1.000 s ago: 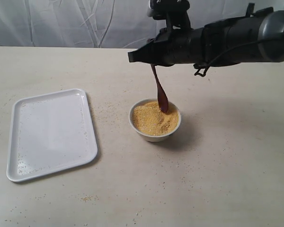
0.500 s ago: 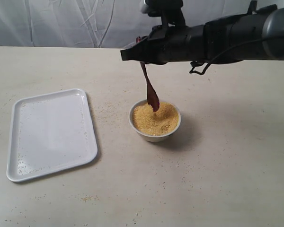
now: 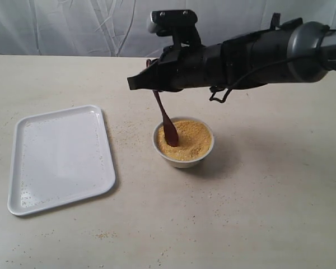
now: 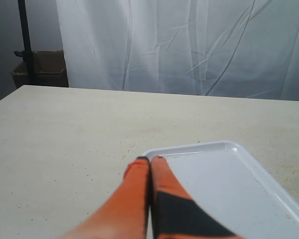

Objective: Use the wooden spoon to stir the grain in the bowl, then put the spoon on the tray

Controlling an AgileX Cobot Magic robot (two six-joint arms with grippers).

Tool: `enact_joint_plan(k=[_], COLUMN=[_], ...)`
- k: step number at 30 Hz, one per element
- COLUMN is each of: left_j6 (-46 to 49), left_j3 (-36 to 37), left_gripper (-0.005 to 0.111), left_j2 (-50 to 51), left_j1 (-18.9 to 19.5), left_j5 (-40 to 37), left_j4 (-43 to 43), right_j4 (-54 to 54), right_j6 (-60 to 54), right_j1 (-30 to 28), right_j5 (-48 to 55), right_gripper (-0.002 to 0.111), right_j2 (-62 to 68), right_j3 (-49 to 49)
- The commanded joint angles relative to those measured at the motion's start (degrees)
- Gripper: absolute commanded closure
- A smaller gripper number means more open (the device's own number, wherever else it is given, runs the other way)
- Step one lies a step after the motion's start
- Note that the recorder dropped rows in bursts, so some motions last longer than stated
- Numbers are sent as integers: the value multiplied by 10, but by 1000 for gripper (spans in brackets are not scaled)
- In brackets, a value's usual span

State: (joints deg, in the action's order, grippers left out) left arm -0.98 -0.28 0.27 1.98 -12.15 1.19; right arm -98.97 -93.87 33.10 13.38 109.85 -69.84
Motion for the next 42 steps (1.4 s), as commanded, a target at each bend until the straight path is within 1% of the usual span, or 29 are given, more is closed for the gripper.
enact_joint_plan(k=[1, 5, 10, 14, 16, 17, 18, 19, 20, 21, 22, 24, 25, 26, 27, 28, 29, 33, 36, 39, 42], left_j6=[-1, -1, -1, -1, -1, -1, -1, -1, -1, -1, -1, -1, -1, -1, -1, -1, -1, -1, -1, -1, -1], left_j3=[3, 3, 3, 3, 3, 3, 3, 3, 3, 3, 3, 3, 3, 3, 3, 3, 3, 3, 3, 3, 3], left_gripper=[107, 107, 107, 107, 107, 107, 107, 107, 107, 107, 107, 107, 107, 107, 107, 107, 107, 107, 107, 107, 107], left_j2=[-3, -3, -3, -3, -3, -3, -3, -3, -3, -3, -3, -3, -3, -3, -3, -3, -3, -3, -3, -3, -3], left_j1=[2, 2, 2, 2, 2, 2, 2, 2, 2, 2, 2, 2, 2, 2, 2, 2, 2, 2, 2, 2, 2], left_j5=[4, 4, 4, 4, 4, 4, 4, 4, 4, 4, 4, 4, 4, 4, 4, 4, 4, 4, 4, 4, 4], left_j4=[0, 0, 0, 0, 0, 0, 0, 0, 0, 0, 0, 0, 0, 0, 0, 0, 0, 0, 0, 0, 0], right_j4=[2, 1, -4, -10, -10, -10, -10, -10, -5, 30, 90, 197, 300, 357, 445, 481, 489, 453, 446, 446, 450], right_j6=[0, 0, 0, 0, 44, 90, 129, 211, 248, 286, 378, 506, 604, 670, 748, 785, 822, 825, 847, 855, 860], right_j1=[-1, -1, -1, -1, 2, 7, 12, 24, 30, 36, 44, 58, 73, 82, 100, 110, 120, 129, 129, 129, 129], right_j5=[-35, -73, -81, -118, -31, 43, 60, 65, 69, 85, 129, 179, 213, 234, 252, 255, 253, 249, 245, 221, 195], right_gripper=[109, 109, 109, 109, 109, 109, 109, 109, 109, 109, 109, 109, 109, 109, 109, 109, 109, 109, 109, 109, 109], right_j2=[22, 10, -66, -74, -76, -75, -74, -72, -69, -61, -44, -13, 24, 52, 92, 122, 167, 253, 302, 345, 355], right_j3=[-2, -2, -2, -2, -4, -19, -30, -54, -67, -87, -123, -171, -220, -254, -300, -332, -370, -455, -497, -522, -522])
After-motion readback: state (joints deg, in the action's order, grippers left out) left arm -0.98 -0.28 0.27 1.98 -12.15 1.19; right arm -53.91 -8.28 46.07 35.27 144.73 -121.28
